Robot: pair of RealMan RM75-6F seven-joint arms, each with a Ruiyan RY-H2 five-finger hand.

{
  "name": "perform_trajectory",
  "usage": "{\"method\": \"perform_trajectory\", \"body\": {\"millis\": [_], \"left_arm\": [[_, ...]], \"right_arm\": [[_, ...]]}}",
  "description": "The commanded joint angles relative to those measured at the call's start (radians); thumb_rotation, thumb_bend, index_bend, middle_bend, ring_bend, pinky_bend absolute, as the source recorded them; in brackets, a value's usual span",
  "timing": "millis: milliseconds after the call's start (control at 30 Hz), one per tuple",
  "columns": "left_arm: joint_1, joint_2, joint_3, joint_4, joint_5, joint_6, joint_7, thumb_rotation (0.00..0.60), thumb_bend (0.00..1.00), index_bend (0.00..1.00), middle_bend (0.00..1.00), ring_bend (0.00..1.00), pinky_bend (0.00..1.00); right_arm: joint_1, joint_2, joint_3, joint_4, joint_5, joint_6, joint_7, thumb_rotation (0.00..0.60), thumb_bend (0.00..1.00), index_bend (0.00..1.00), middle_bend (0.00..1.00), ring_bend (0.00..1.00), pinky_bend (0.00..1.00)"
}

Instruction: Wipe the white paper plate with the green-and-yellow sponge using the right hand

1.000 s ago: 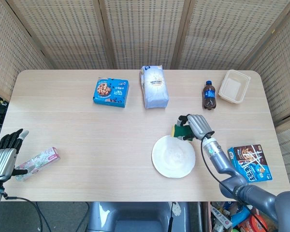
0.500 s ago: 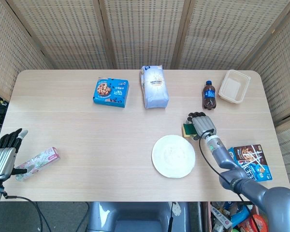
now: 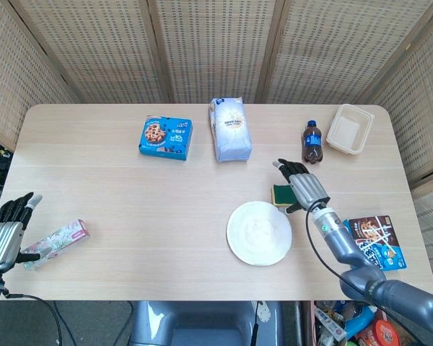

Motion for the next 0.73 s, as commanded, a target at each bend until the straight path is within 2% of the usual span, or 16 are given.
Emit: {"method": "perform_trajectory", "body": {"millis": [33, 167, 400, 567, 733], "left_arm": [[0.006, -0.004, 0.006, 0.0, 0.016, 0.013, 0.004, 0.6, 0.0, 0.0, 0.0, 0.0, 0.0], [0.021, -0.012, 0.01, 0.006, 0.043, 0.053, 0.007, 0.6, 0.0, 0.0, 0.0, 0.0, 0.0], [0.066, -0.04, 0.01, 0.033, 0.092, 0.168, 0.037, 0.6, 0.0, 0.0, 0.0, 0.0, 0.0], [0.087, -0.051, 0.02, 0.049, 0.136, 0.217, 0.026, 0.6, 0.0, 0.0, 0.0, 0.0, 0.0], [0.096, -0.048, 0.028, 0.057, 0.159, 0.23, 0.007, 0.6, 0.0, 0.0, 0.0, 0.0, 0.0]], "right_arm": [[-0.135, 0.139, -0.047, -0.165, -0.096, 0.196, -0.001, 0.6, 0.0, 0.0, 0.0, 0.0, 0.0], [-0.244, 0.189, -0.113, -0.195, -0.188, 0.361, 0.004, 0.6, 0.0, 0.0, 0.0, 0.0, 0.0], [-0.411, 0.23, -0.191, -0.165, -0.282, 0.597, 0.09, 0.6, 0.0, 0.0, 0.0, 0.0, 0.0], [-0.497, 0.233, -0.214, -0.156, -0.283, 0.693, 0.073, 0.6, 0.0, 0.0, 0.0, 0.0, 0.0], [-0.537, 0.235, -0.218, -0.167, -0.278, 0.724, 0.049, 0.6, 0.0, 0.0, 0.0, 0.0, 0.0]]}}
